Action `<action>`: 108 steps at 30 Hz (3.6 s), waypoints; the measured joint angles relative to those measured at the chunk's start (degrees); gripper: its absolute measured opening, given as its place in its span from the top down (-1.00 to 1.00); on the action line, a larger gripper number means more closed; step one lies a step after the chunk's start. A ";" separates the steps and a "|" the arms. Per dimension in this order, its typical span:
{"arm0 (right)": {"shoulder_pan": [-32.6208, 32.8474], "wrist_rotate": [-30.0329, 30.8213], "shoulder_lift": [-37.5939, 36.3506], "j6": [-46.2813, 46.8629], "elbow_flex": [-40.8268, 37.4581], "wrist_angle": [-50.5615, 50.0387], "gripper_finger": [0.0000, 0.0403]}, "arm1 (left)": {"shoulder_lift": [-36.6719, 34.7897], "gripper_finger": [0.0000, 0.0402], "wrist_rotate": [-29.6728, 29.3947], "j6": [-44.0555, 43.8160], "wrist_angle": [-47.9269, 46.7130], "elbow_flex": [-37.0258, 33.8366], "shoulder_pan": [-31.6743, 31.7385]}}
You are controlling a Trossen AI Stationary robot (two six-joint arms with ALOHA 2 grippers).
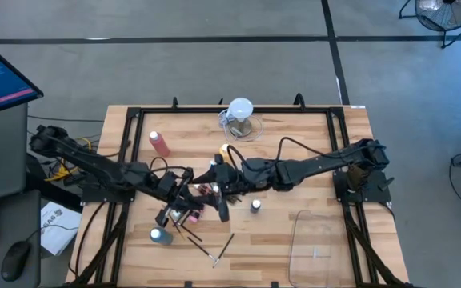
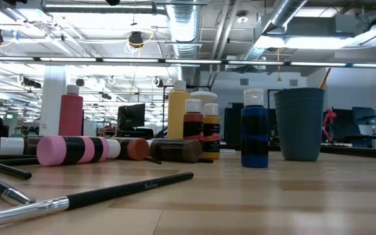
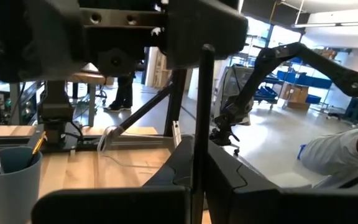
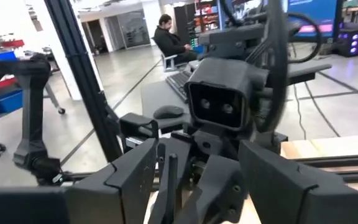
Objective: Pick & Place Paint Supplies
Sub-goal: Put the black silver paintbrush into the blue cup
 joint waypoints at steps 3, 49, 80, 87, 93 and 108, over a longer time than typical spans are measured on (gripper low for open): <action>0.29 -1.18 0.02 0.07 0.00 -0.50 -0.04 | 0.71 0.99 0.00 0.08 -0.14 0.49 0.00; 2.58 4.06 0.04 -2.26 0.04 -6.91 0.99 | 0.44 0.72 -1.64 1.10 0.29 0.52 0.00; 14.46 53.90 -36.06 5.20 -41.29 -7.46 1.00 | -1.41 -0.48 -2.72 2.41 0.66 0.63 -2.54; 17.96 67.27 -41.24 11.31 -49.41 -11.07 1.00 | -1.41 -0.47 -3.33 3.63 0.66 0.63 -2.51; 18.49 68.70 -41.29 14.34 -49.53 -14.66 1.00 | -1.41 -0.47 -3.65 3.65 0.66 0.63 -2.51; 20.33 65.69 -39.77 -17.96 -45.59 14.51 1.00 | -1.10 -0.47 -7.76 4.13 0.77 0.61 -2.49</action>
